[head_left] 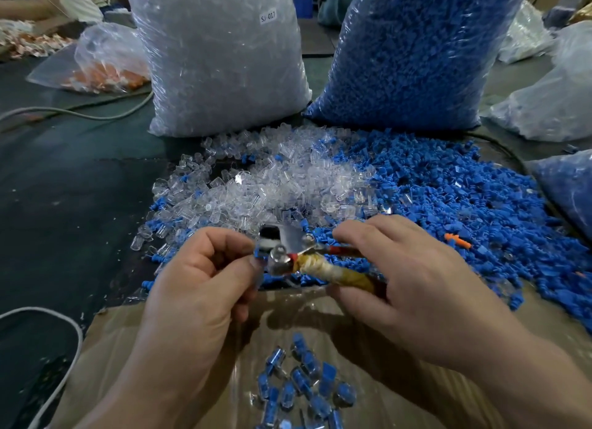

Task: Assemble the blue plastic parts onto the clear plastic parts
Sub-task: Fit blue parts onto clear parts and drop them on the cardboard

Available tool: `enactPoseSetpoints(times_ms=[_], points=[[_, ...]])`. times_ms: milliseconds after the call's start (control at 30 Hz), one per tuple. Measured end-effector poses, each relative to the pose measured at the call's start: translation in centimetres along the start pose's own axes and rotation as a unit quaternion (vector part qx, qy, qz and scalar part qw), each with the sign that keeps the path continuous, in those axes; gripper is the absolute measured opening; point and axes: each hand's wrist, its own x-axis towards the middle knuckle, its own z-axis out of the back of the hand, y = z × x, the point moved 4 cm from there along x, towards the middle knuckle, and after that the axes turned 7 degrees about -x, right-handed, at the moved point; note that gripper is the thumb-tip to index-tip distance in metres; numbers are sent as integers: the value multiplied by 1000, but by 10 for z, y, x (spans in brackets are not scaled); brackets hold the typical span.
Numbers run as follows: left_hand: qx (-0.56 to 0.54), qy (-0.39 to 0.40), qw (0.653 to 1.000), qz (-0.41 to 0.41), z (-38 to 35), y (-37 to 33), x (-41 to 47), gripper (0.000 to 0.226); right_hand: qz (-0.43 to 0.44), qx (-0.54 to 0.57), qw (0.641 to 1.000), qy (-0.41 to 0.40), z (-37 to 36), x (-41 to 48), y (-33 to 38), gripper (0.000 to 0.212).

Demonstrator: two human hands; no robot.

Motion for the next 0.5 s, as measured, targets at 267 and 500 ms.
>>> enactPoseSetpoints(times_ms=[267,500], points=[[18,20,999,-25,1,-3,-5,17,23,8,999,37,2,-2,-4,58],[39,25,999,-19,-1,-9,-8,17,39,3,998,48,-3,-1,0,63]])
